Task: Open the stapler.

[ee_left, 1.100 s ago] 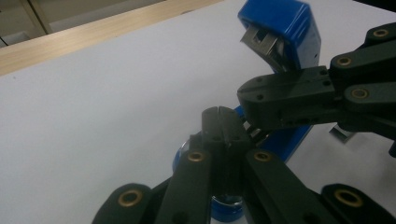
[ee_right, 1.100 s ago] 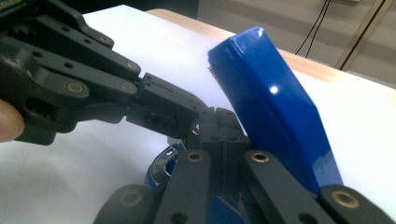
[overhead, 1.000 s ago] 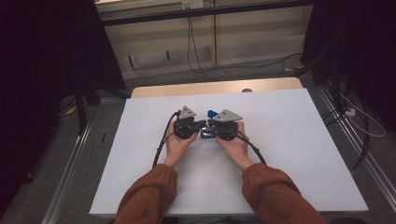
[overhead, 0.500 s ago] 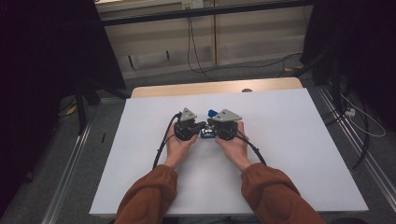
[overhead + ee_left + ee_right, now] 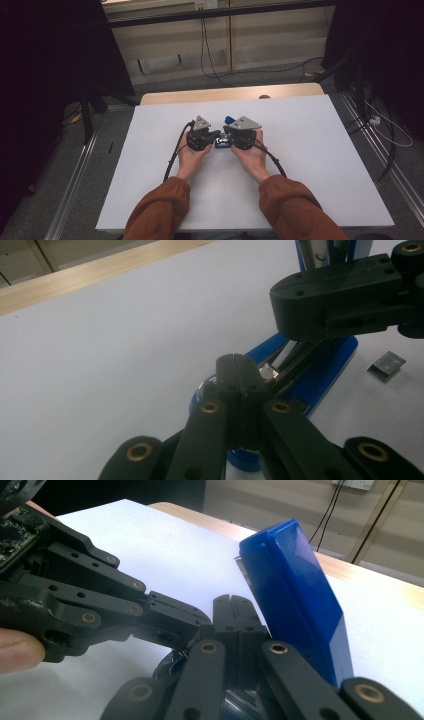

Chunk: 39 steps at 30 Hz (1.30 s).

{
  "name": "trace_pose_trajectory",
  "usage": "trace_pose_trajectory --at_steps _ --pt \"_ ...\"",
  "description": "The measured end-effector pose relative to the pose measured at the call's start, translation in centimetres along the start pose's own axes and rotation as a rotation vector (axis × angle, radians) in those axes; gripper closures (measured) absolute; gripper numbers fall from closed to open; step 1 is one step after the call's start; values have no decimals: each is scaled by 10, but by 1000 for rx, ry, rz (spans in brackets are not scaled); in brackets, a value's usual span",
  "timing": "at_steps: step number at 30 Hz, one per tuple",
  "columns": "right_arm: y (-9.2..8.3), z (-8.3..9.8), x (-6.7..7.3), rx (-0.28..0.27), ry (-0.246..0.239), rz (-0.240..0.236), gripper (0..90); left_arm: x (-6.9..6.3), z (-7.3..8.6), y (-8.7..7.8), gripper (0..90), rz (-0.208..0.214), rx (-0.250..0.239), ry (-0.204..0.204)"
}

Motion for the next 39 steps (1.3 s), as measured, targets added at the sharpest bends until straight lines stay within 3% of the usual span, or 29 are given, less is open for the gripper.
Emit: trace_pose_trajectory --at_steps 14,16,39 --pt "-1 0 0 -4 -8 12 900 0 1 0 900 -4 -10 1" --pt "-2 -1 1 -9 -16 31 900 0 1 0 900 -3 -9 2" --pt "-15 -5 -13 -28 1 60 900 0 1 0 900 -6 -11 3"
Point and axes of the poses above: each handheld gripper's, and its own axes: y roughly forward along the jaws, z roughly out of its underside, x roughly to its left, the point moved 3 cm from there along y, roughly forward along the jaws, and after that the axes turned 3 degrees about -z, right-handed, at the moved point
